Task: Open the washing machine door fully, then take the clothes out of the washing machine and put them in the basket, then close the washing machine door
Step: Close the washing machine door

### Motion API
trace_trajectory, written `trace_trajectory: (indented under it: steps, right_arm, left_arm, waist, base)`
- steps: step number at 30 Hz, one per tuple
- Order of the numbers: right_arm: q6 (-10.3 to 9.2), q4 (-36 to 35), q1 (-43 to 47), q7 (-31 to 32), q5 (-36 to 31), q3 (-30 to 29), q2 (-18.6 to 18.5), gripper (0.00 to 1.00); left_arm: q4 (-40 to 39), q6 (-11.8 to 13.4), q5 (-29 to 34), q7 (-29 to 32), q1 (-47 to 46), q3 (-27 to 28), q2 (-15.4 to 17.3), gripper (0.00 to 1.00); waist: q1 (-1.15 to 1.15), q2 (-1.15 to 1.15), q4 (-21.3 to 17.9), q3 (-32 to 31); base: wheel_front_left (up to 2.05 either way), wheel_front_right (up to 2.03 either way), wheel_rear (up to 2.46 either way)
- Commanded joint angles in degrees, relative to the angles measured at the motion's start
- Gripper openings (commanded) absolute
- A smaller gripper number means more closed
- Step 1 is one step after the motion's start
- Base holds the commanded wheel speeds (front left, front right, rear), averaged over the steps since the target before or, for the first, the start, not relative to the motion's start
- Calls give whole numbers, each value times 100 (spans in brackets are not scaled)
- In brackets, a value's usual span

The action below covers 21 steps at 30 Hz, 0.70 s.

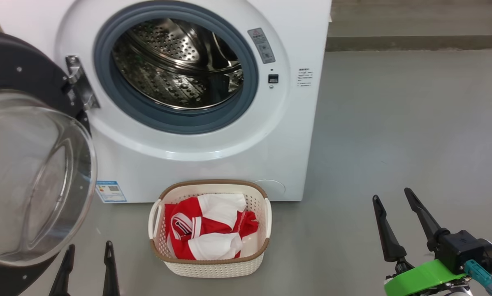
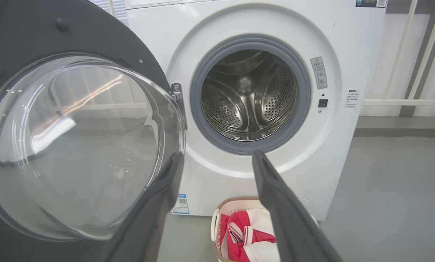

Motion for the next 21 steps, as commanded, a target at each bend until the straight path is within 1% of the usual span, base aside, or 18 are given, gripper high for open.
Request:
trace_trajectory:
  steps: [1, 4, 10, 20, 21]
  right_arm:
    - [28, -127, -121, -36, 29, 191, -45, 100]
    - [28, -127, -119, -36, 43, 255, -45, 100]
    - [28, -126, -135, -36, 75, 355, -45, 100]
    - [28, -137, -114, -36, 119, 492, -45, 100]
    - [28, -138, -109, -36, 142, 518, -45, 100]
  left_arm:
    - [-205, 78, 45, -26, -70, 229, 52, 100]
    - [-268, 134, 58, -28, -57, 238, 48, 100]
    - [-343, 138, 24, 73, -12, 222, 77, 100]
    - [-502, 269, 54, 271, 67, 281, 148, 100]
    - [-541, 282, 56, 317, 79, 288, 170, 100]
  waist:
    - [0, 0, 156, -25]
    - [0, 0, 330, -30]
    - [0, 0, 744, -40]
    - [0, 0, 1542, -110]
    - [0, 0, 1691, -128]
  base:
    - [0, 0, 0]
    - [0, 0, 0]
    - [0, 0, 0]
    - [0, 0, 0]
    - [0, 0, 0]
